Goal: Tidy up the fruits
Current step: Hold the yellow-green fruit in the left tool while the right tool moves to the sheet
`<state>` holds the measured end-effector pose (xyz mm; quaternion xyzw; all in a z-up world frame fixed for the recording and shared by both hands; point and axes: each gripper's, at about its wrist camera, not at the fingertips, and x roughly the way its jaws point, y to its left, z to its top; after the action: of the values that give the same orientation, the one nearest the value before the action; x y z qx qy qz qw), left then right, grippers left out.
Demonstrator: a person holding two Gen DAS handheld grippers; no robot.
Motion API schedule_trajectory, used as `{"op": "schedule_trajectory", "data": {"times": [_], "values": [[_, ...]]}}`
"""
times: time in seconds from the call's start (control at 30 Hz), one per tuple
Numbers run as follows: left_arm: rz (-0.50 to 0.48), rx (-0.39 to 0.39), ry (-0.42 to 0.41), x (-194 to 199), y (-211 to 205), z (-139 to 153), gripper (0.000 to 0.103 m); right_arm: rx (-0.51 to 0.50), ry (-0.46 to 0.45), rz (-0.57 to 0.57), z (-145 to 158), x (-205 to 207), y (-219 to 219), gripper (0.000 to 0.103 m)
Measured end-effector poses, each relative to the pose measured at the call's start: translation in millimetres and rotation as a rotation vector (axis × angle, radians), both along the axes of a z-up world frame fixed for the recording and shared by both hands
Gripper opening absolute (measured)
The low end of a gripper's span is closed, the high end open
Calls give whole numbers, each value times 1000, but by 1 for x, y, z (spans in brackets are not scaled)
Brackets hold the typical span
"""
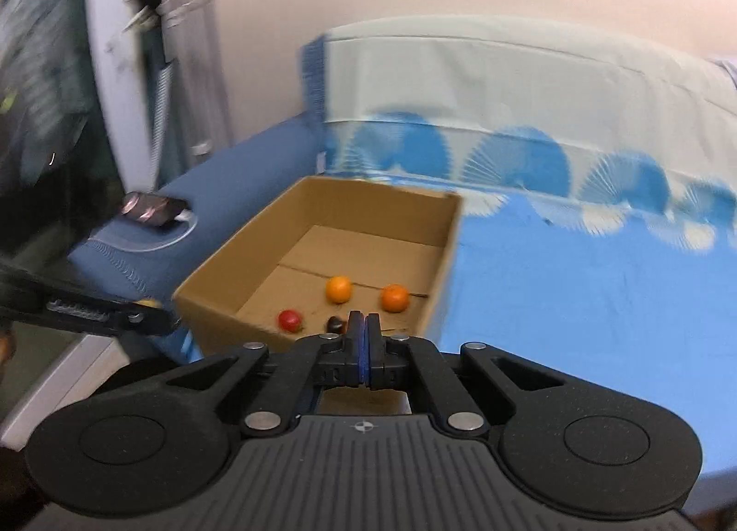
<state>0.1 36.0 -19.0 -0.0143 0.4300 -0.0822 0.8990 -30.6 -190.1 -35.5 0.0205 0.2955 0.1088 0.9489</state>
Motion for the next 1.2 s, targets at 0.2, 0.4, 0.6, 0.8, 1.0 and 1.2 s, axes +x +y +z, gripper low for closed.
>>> {"op": "schedule_trajectory", "data": {"times": [0.2,0.4,0.6,0.8,1.0,1.2], "values": [[24,-2,56,40,5,-11,27,60,69,-123,-20,16,-43,3],[60,3,49,62,9,-8,27,126,203,-95,-54,37,-48,50],[86,15,61,63,15,-9,27,115,291,68,-76,46,-18,73],[111,1,90,70,24,-12,27,58,232,112,-74,52,-5,78],[134,-8,81,102,31,-7,27,3,90,-273,-85,147,-86,102],[150,-6,66,183,23,2,27,-100,89,-523,-192,272,-145,102]]}}
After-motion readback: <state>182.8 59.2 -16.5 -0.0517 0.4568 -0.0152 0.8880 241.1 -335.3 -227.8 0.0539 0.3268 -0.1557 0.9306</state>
